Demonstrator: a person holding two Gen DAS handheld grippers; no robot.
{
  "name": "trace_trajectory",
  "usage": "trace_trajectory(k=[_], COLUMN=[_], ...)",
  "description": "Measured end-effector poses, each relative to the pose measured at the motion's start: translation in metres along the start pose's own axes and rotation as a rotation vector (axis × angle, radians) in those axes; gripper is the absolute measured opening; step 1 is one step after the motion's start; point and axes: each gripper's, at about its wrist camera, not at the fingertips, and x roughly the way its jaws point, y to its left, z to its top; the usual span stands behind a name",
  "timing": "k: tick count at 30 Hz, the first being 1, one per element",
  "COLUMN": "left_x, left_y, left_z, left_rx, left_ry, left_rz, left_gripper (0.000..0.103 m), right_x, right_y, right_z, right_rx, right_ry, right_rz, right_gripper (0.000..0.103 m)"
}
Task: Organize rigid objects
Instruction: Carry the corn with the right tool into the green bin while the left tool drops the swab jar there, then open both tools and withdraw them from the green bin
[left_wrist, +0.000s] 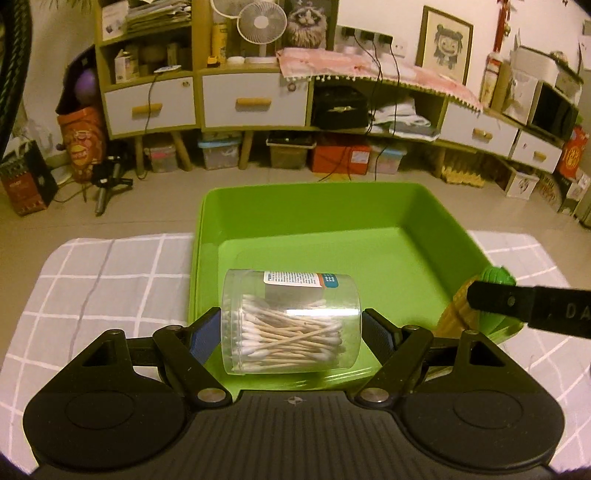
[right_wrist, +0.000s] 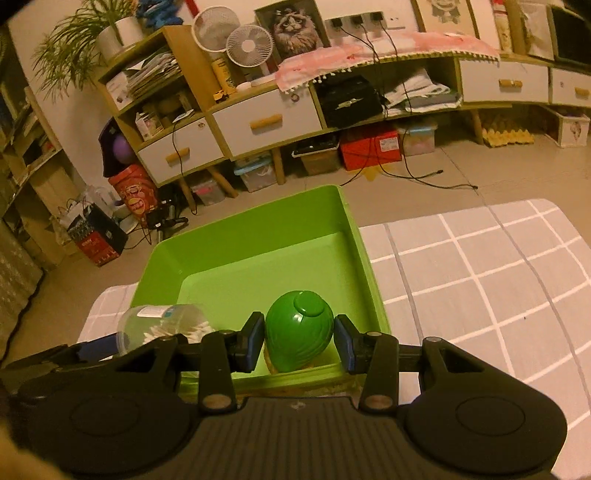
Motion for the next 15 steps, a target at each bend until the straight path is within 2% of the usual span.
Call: trace_trajectory(k=[5, 7, 9, 11, 13, 15], left_x=[-0.002, -0.003, -0.007, -0.01, -0.011, -0.015], left_y=[-0.004, -0.007, -0.008, -0.007, -0.007, -0.006], left_z=[-0.005, -0.004, -0.004, -0.004, -0.003, -0.003], left_rx=[0.024, 0.04, 0.053, 0.047, 0.034, 0.026], left_ry=[-0.007, -0.024, -0.032, -0.035, -0.032, -0.026], left_rz=[-0.006, -0.018, -0.017, -0.013, -0.018, -0.021], left_gripper=[0.083, 0.088, 0.098, 0.101, 0.101, 0.101], right_x=[0.003, 0.002, 0.0, -0.003, -0.008, -0.014], right_y=[0.003, 0.005, 0.005, 0.005, 0.006, 0.005], right_z=[-0.004, -0.005, -0.005, -0.004, -0.004, -0.003], right_rx=[-0.027, -0.034, -0.034, -0.026, -0.02, -0.018], right_ry=[0.014, 0.013, 0.018, 0.022, 0.01, 0.002], right_rz=[0.009, 0.011, 0.015, 0.017, 0.015, 0.008], right_gripper=[0.015, 0.016, 0.021, 0.04, 0.048, 0.05])
